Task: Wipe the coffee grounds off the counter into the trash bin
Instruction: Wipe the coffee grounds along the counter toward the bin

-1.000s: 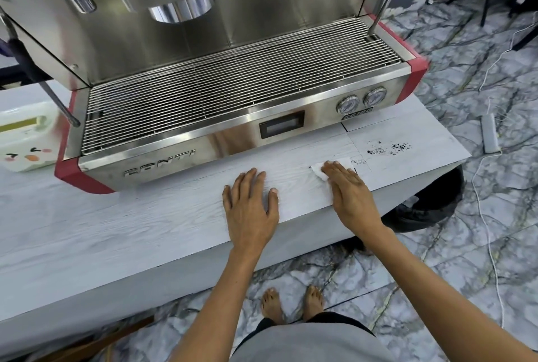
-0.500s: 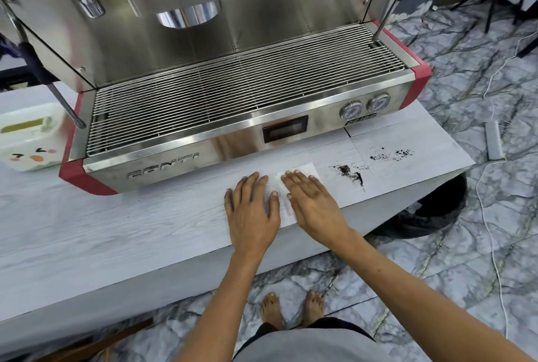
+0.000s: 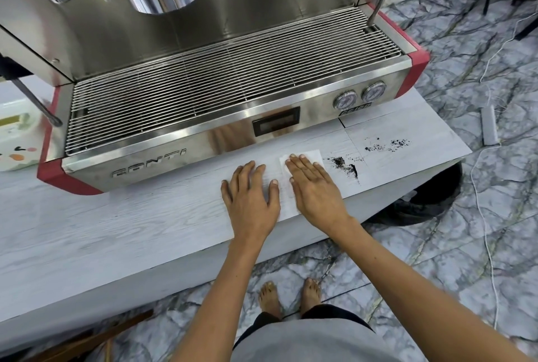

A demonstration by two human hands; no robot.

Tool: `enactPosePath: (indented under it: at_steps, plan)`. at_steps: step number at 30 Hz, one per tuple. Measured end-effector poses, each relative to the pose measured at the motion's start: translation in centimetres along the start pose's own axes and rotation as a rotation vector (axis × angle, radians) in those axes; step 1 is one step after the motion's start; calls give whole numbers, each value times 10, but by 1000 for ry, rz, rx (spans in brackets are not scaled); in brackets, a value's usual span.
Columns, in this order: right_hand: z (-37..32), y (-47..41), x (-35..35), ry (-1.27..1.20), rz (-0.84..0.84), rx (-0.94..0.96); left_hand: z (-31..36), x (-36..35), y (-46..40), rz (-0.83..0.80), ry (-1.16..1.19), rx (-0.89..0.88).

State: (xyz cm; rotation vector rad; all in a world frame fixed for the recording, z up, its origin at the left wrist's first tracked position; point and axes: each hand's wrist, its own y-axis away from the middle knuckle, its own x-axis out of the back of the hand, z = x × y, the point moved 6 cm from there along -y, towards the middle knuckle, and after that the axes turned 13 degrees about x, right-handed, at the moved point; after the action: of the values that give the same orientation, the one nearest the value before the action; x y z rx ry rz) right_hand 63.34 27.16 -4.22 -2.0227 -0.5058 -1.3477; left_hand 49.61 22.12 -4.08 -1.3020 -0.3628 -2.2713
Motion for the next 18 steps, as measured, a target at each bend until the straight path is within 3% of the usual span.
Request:
enactPosePath:
  at_steps: [18]
  plan:
    - [44, 11, 16, 0, 33, -107, 17, -13, 7, 15, -68, -62]
